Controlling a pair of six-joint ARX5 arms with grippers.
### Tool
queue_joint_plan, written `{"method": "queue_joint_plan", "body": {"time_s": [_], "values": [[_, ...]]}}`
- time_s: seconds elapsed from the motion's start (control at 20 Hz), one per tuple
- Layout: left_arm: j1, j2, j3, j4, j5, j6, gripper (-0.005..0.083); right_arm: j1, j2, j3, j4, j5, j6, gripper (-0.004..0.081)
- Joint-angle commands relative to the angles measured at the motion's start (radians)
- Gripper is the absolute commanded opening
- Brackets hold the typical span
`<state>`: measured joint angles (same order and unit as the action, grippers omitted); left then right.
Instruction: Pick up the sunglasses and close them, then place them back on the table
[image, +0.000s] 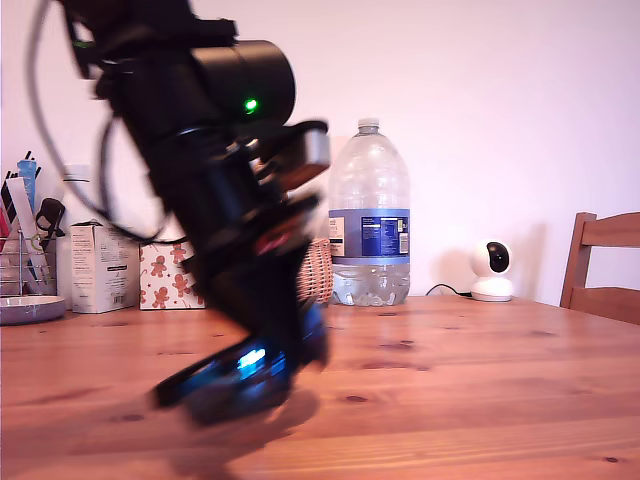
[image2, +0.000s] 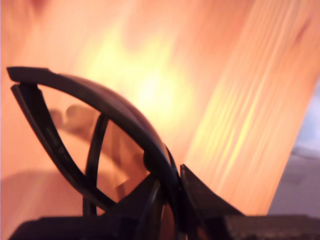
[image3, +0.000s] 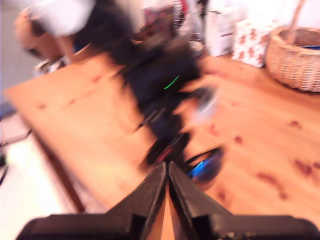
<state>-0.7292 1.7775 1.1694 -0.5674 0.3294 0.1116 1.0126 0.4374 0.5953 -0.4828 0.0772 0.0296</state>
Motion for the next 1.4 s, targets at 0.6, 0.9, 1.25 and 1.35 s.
{"method": "queue_joint_plan", "body": {"time_s": [0.6, 0.9, 1.25, 1.35], "values": [[0.065, 0.161, 0.074, 0.016, 0.136, 0.009, 0.0192, 0.237, -0.229, -0.015, -0.186, 0.324, 0.074, -0.0011], [0.061, 0.155, 0.084, -0.008, 0.135, 0.029, 0.0443, 0.237, -0.158, -0.018, -0.089, 0.325, 0.038, -0.0011], [0.068, 0.050, 0.097, -0.046, 0.132, 0.080, 0.0444, 0.236, 0.111, -0.018, 0.036, 0.295, -0.007, -0.0011], [0.072, 0.011, 0.097, -0.063, 0.120, 0.080, 0.0444, 0.224, 0.162, -0.018, 0.098, 0.297, -0.012, -0.0011]]}}
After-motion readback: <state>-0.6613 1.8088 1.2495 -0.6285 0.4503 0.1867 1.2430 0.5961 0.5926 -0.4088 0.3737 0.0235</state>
